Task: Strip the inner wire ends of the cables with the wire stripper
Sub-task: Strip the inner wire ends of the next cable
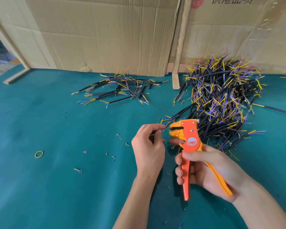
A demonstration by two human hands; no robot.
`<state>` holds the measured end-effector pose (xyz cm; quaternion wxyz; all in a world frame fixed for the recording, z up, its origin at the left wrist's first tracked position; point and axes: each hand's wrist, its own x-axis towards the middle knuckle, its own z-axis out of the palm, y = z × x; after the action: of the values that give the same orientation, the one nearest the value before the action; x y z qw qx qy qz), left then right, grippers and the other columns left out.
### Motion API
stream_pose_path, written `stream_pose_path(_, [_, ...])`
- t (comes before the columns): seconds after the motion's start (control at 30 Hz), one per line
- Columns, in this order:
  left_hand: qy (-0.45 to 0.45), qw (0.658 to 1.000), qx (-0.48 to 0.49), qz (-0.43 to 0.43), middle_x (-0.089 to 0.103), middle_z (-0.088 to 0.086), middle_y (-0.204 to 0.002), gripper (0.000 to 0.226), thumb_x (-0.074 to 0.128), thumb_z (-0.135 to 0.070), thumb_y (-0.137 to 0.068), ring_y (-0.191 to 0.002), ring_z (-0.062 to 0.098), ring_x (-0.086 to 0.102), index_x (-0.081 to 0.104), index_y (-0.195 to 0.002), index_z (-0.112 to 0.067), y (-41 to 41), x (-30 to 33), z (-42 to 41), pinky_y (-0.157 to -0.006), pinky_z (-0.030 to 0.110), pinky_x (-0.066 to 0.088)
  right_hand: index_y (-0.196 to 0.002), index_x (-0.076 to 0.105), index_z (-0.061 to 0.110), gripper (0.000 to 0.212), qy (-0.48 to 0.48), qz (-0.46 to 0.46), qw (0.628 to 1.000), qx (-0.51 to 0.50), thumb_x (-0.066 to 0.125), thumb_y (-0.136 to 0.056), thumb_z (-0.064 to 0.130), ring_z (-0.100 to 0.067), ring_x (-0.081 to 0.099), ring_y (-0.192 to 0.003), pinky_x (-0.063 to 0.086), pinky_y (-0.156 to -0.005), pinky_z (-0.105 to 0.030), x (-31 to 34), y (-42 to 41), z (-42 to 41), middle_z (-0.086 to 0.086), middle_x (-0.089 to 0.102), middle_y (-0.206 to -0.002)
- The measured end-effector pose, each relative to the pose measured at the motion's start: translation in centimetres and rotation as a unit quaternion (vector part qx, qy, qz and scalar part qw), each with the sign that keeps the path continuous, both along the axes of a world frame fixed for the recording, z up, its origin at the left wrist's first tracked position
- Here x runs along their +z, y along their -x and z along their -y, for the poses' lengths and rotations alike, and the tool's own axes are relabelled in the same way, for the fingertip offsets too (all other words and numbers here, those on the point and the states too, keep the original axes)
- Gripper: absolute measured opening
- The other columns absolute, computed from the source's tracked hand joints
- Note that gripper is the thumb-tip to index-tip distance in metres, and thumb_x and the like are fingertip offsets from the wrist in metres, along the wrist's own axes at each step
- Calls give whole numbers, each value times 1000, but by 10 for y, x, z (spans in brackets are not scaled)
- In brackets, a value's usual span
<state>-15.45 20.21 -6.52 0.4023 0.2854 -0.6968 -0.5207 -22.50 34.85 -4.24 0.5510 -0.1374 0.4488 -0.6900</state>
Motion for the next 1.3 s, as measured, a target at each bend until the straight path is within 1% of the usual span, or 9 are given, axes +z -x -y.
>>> stream_pose_path(0.2, [20, 1000, -7, 10, 68, -18, -87, 35, 61, 3, -91, -75, 13, 68, 74, -83, -29, -1, 0, 1, -72, 34, 56, -129, 66, 9, 60, -4, -20, 1000, -18, 83, -71, 8, -39, 61, -73, 55, -70, -51, 2, 0, -2, -23, 61, -89])
stream_pose_path(0.27, [23, 1000, -9, 9, 69, -16, -86, 34, 61, 3, -90, -76, 11, 67, 74, -83, -27, -1, 0, 1, -71, 30, 55, -126, 68, 9, 60, -8, -19, 999, -28, 83, -68, 7, -38, 61, -72, 55, -68, -50, 4, 0, -3, -24, 60, -89])
stream_pose_path(0.4, [37, 999, -14, 5, 69, -14, -84, 32, 61, 6, -88, -81, 6, 65, 76, -83, -22, -1, 1, 1, -70, 13, 45, -125, 68, 9, 60, -11, -31, 999, -4, 83, -67, 5, -40, 61, -72, 55, -68, -51, 7, -1, -5, -26, 60, -90])
stream_pose_path(0.57, [40, 999, -20, 12, 70, -13, -83, 31, 63, 5, -88, -81, 6, 66, 77, -83, -22, -1, 0, 1, -72, 13, 46, -113, 73, 9, 47, -19, -35, 999, -6, 83, -68, 5, -40, 59, -71, 54, -67, -52, 8, -4, -3, -26, 59, -87])
stream_pose_path(0.77, [38, 999, -21, 11, 71, -12, -83, 28, 64, 5, -88, -81, 6, 67, 77, -83, -20, -1, 1, 1, -73, 13, 47, -129, 64, 6, 56, -26, -20, 999, -1, 81, -79, 23, -35, 54, -63, 52, -62, -49, 9, -7, -1, -19, 53, -77])
stream_pose_path(1.03, [37, 999, -29, 9, 71, -11, -82, 29, 65, 4, -88, -80, 9, 66, 77, -84, -22, -1, 1, 0, -73, 17, 49, -125, 66, 8, 52, -24, -21, 999, -14, 77, -83, 36, -28, 48, -53, 47, -53, -40, 9, -6, 1, -13, 47, -70])
stream_pose_path(1.13, [19, 999, -34, 7, 71, -10, -81, 28, 65, 2, -89, -79, 9, 67, 77, -85, -23, -1, 0, 1, -72, 21, 51, -126, 66, 8, 50, -21, -17, 1000, -15, 77, -85, 35, -28, 47, -54, 46, -52, -40, 8, -7, 1, -12, 47, -70])
stream_pose_path(1.2, [2, 999, -40, 6, 72, -11, -81, 27, 66, 1, -90, -77, 8, 67, 76, -86, -24, -1, 0, 1, -71, 21, 51, -124, 66, 6, 40, -14, -23, 999, -23, 74, -91, 26, -27, 46, -53, 44, -51, -39, 7, -7, 1, -12, 47, -69])
stream_pose_path(1.3, [-32, 999, -40, 1, 73, -11, -79, 21, 69, 0, -88, -75, 7, 68, 72, -94, -20, 1, -1, 0, -70, 17, 50, -115, 66, -2, 41, -15, -21, 998, -57, 72, -84, 24, -24, 41, -47, 40, -46, -35, 5, -8, 3, -11, 42, -66])
